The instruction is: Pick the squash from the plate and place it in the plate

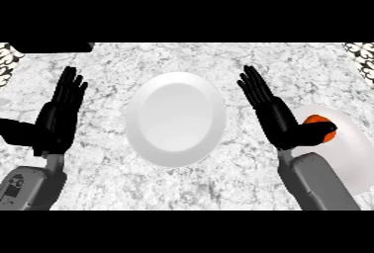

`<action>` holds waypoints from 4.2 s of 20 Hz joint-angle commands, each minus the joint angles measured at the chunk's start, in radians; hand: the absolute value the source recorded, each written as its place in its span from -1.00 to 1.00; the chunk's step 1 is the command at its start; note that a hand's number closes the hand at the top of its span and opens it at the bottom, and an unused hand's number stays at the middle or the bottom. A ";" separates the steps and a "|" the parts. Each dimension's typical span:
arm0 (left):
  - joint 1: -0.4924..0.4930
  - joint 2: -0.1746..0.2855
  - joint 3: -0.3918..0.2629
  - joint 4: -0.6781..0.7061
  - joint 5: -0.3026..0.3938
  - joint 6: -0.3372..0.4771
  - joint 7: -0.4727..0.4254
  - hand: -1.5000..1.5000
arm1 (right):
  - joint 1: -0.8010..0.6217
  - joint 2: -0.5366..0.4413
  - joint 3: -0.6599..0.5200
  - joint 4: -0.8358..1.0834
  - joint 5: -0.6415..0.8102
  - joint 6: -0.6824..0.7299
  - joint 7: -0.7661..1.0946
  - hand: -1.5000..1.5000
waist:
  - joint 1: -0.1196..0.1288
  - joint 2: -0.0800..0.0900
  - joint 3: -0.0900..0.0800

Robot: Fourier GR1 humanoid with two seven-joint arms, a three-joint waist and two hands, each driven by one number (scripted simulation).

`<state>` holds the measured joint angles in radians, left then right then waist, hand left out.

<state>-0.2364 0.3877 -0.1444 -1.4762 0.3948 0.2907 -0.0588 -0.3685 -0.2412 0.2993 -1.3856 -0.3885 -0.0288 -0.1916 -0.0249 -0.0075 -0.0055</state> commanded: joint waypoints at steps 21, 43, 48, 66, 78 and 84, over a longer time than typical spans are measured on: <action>0.328 0.176 -0.032 0.055 -0.267 -0.017 -0.157 0.00 | 0.524 0.124 -0.419 -0.457 0.103 -0.745 -0.216 -1.00 | 0.017 0.004 0.004; 0.308 0.175 0.006 0.015 -0.291 -0.079 -0.089 0.00 | 0.468 -0.479 -0.299 -0.390 0.258 -0.494 0.804 -1.00 | 0.039 0.010 0.005; 0.300 0.113 -0.015 0.034 -0.340 -0.034 -0.100 0.00 | 0.453 -0.513 -0.242 -0.297 0.279 -0.354 0.814 -1.00 | 0.037 0.010 0.005; 0.330 0.067 0.126 -0.027 -0.425 -0.155 -0.058 0.00 | 0.348 -0.344 -0.336 -0.078 0.355 -0.051 0.693 -1.00 | 0.024 0.006 0.005; 0.252 -0.012 0.211 0.073 -0.496 -0.217 -0.066 0.00 | 0.219 -0.225 -0.398 0.140 0.472 -0.014 0.627 -1.00 | 0.024 0.007 0.005; 0.296 -0.058 0.180 -0.005 -0.541 -0.203 -0.042 0.00 | 0.146 -0.209 -0.460 0.350 0.495 -0.029 0.385 1.00 | 0.029 0.009 0.006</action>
<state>0.0926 0.3603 0.0417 -1.4968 -0.1120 0.0771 -0.1236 -0.1823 -0.4601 -0.1194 -1.1496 0.0931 -0.0523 0.3094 0.0037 -0.0003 -0.0003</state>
